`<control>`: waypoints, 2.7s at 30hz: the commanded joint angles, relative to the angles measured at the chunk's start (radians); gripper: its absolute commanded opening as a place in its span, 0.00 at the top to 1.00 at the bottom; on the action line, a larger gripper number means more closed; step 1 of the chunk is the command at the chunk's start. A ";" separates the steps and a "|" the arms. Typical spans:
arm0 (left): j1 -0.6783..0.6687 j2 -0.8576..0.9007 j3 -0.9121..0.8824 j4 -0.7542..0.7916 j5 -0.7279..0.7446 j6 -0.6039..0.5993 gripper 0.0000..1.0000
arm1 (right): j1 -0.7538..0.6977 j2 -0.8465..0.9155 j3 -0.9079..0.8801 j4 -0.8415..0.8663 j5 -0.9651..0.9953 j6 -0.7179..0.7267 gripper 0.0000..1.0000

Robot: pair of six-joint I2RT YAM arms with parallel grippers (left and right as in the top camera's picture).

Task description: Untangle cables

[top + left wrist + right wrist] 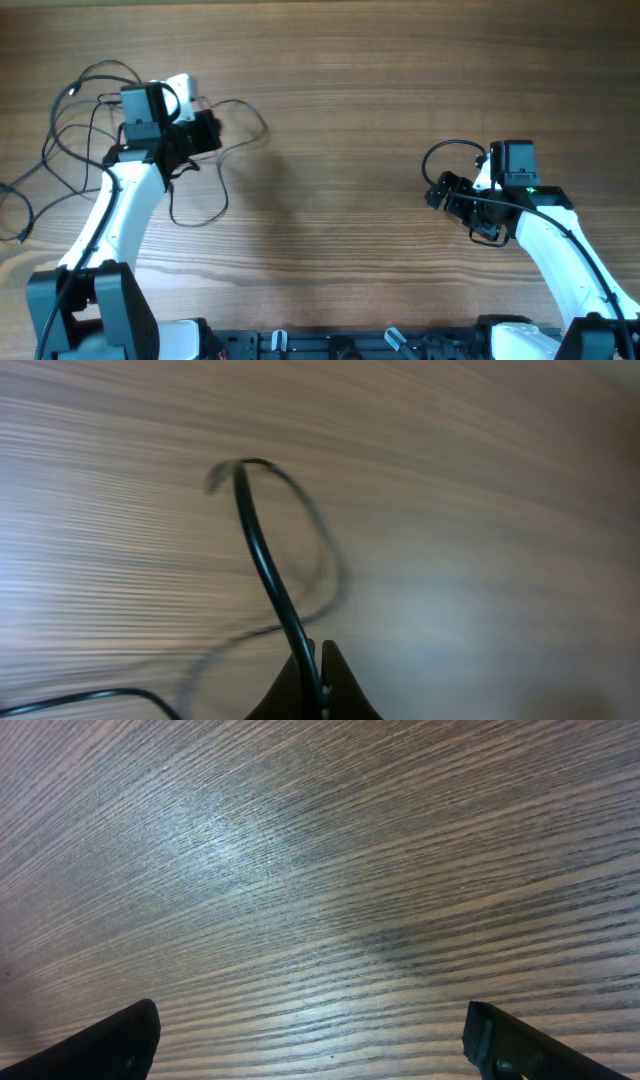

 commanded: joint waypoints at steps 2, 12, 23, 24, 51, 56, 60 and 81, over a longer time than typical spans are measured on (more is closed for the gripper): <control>-0.044 0.013 0.000 -0.083 0.074 -0.003 0.96 | 0.005 -0.010 -0.004 0.002 0.006 0.003 0.00; 0.020 0.017 0.000 -0.040 -0.487 -0.436 0.96 | 0.005 -0.010 -0.004 0.023 0.006 0.003 0.00; 0.013 0.198 0.000 0.229 -0.519 -0.565 0.94 | 0.005 -0.010 -0.006 0.026 0.006 0.004 0.00; 0.016 0.200 0.000 0.244 -0.523 -0.541 0.94 | 0.005 -0.010 -0.006 0.026 0.006 0.004 0.00; 0.291 0.109 0.074 -0.080 -0.745 -0.386 0.01 | 0.005 -0.010 -0.006 0.037 0.006 0.006 0.00; 0.269 0.108 0.074 -0.061 -0.626 -0.395 0.00 | 0.005 -0.010 -0.006 0.031 0.006 0.006 0.00; 0.244 0.100 0.074 -0.046 -0.625 -0.396 0.00 | 0.005 -0.010 -0.006 0.028 0.006 0.006 0.00; 0.266 -0.010 0.074 -0.089 -0.684 -0.421 0.96 | 0.005 -0.010 -0.006 0.004 0.006 0.006 0.00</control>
